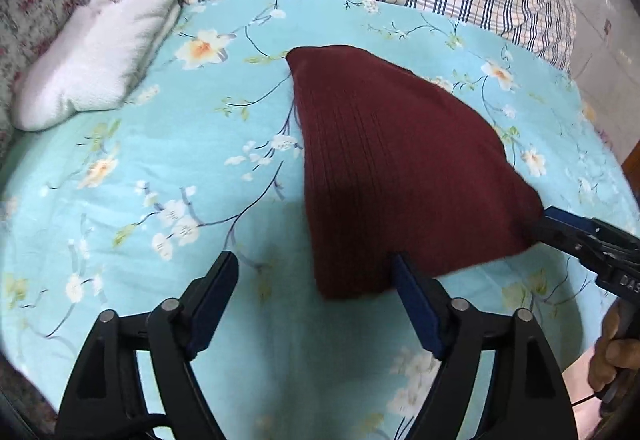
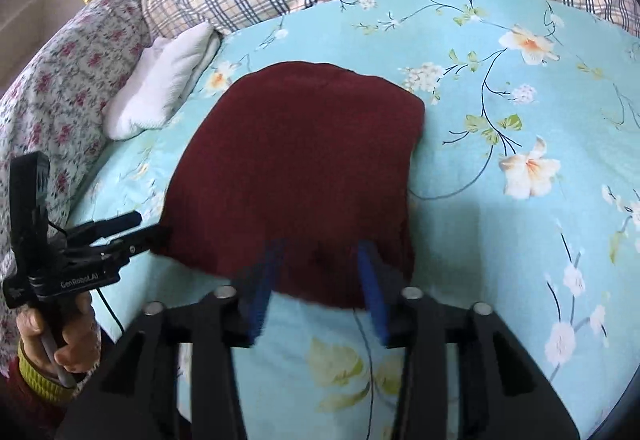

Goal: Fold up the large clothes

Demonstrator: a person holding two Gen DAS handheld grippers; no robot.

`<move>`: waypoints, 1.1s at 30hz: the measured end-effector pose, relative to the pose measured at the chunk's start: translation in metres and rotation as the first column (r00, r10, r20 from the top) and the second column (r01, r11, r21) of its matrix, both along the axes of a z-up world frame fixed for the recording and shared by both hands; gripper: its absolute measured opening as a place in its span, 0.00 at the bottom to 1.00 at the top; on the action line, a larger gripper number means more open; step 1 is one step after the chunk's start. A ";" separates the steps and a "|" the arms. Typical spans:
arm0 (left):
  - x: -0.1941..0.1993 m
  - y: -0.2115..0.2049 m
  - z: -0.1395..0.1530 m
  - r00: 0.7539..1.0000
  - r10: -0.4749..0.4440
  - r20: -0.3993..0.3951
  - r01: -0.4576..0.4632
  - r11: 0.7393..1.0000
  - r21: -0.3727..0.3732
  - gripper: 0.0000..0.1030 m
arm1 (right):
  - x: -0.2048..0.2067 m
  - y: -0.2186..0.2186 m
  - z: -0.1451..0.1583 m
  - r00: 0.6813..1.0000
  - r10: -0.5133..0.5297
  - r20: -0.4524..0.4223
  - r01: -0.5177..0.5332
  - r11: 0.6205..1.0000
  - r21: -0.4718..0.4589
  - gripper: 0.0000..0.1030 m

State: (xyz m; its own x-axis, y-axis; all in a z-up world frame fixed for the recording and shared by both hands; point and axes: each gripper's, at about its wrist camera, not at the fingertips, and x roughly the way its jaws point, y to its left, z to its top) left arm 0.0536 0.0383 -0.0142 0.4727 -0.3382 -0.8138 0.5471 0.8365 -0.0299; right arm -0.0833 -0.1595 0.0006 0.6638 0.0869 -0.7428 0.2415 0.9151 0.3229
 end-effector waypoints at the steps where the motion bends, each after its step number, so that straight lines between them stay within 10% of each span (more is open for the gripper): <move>1: -0.006 0.001 0.001 1.000 0.005 0.011 -0.005 1.000 0.018 0.79 | -0.005 0.004 0.001 1.000 0.007 -0.001 -0.007 1.000 -0.006 0.48; 11: -0.062 0.025 0.000 0.992 0.006 0.125 -0.021 0.993 0.114 0.81 | -0.048 0.024 0.010 1.000 0.013 -0.009 -0.014 0.997 -0.082 0.75; 33: -0.079 0.031 0.043 0.963 0.001 0.271 -0.048 0.985 0.166 0.92 | -0.065 0.045 0.027 0.997 0.074 -0.009 -0.074 0.987 -0.143 0.79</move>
